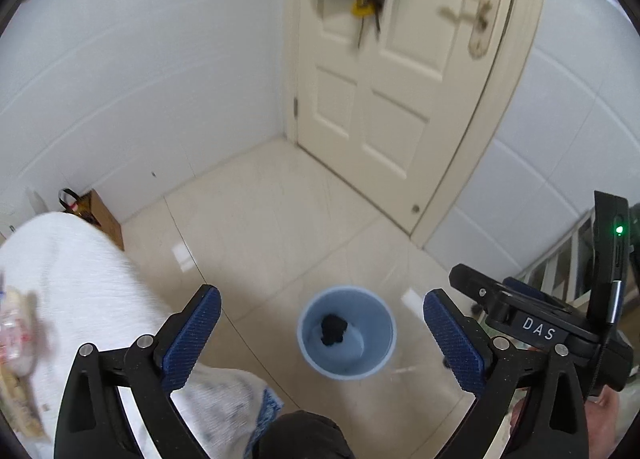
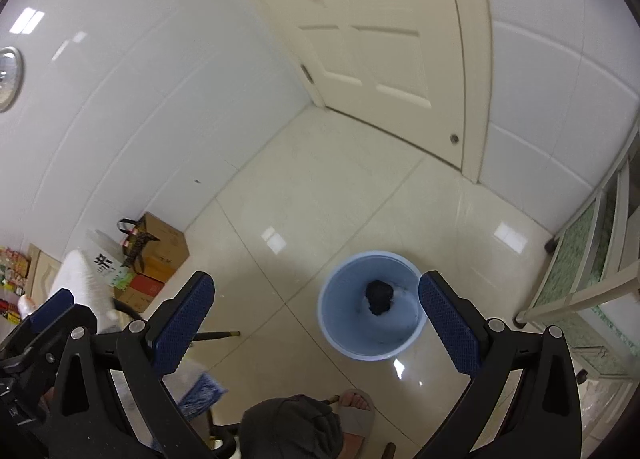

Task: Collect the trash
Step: 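Open both tools to drop the bags into the blue bin, then return both tools to the table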

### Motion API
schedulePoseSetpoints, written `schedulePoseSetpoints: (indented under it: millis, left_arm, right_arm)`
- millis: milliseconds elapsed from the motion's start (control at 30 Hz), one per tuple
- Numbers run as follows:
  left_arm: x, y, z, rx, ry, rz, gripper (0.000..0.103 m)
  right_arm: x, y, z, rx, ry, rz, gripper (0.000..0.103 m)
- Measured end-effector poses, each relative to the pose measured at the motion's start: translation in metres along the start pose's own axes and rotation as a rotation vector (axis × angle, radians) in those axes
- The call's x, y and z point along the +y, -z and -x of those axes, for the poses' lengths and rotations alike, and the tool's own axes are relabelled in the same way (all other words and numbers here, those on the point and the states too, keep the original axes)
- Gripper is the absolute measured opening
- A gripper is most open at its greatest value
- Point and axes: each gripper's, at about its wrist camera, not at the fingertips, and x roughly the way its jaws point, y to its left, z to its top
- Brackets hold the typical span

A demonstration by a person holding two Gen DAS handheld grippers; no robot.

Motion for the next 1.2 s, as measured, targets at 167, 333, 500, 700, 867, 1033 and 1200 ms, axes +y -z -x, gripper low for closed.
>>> schedulePoseSetpoints:
  millis: [167, 333, 500, 700, 867, 1033, 1200]
  left_arm:
    - [0.015, 0.029, 0.065, -0.099, -0.017, 0.028, 0.102]
    - [0.037, 0.062, 0.126, -0.209, -0.064, 0.064, 0.102]
    - [0.058, 0.100, 0.182, -0.313, -0.124, 0.101, 0.103]
    - [0.095, 0.168, 0.264, -0.428, -0.221, 0.157, 0.103]
    - [0.123, 0.232, 0.316, -0.503, -0.301, 0.223, 0.103]
    - [0.152, 0.293, 0.354, -0.544, -0.386, 0.290, 0.103]
    - [0.170, 0.359, 0.382, -0.552, -0.466, 0.365, 0.103]
  right_arm:
    - [0.042, 0.006, 0.043, -0.063, -0.036, 0.059, 0.103]
    - [0.091, 0.016, 0.085, -0.132, -0.084, 0.127, 0.103]
    - [0.147, 0.031, 0.123, -0.195, -0.136, 0.216, 0.103]
    - [0.221, 0.063, 0.160, -0.264, -0.204, 0.360, 0.103]
    - [0.280, 0.098, 0.186, -0.300, -0.260, 0.496, 0.103]
    - [0.325, 0.129, 0.195, -0.316, -0.306, 0.586, 0.103]
    - [0.354, 0.159, 0.196, -0.317, -0.337, 0.664, 0.103]
